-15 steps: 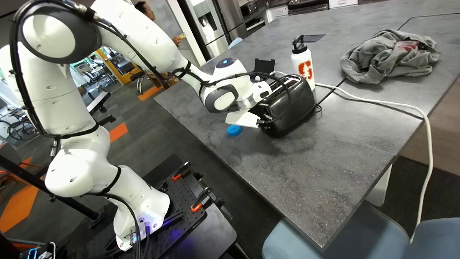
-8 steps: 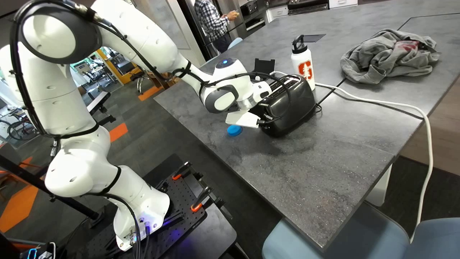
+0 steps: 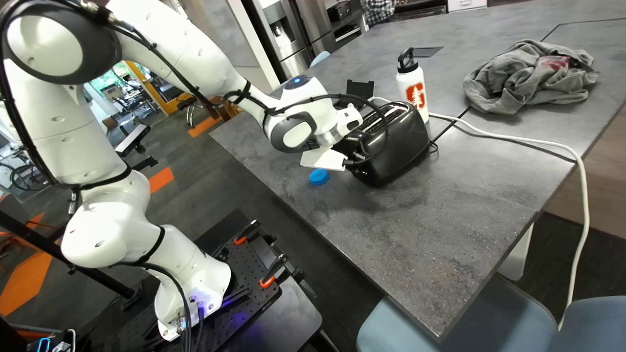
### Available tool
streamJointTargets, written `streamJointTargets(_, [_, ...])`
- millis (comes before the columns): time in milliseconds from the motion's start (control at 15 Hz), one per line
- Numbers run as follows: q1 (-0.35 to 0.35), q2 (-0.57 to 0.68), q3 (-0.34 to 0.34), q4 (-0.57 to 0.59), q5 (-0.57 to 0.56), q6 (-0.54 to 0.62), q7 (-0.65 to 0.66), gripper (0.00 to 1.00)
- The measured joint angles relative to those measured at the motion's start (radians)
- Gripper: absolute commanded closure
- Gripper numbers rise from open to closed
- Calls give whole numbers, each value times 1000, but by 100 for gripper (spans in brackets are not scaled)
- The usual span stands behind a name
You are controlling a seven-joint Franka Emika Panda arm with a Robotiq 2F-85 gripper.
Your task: Push the lever up on the toaster
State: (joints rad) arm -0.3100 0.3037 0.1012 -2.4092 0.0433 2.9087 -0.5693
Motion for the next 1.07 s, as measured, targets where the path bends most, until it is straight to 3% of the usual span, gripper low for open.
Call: streamJointTargets(1067, [37, -534, 25, -305, 143, 6, -21, 100])
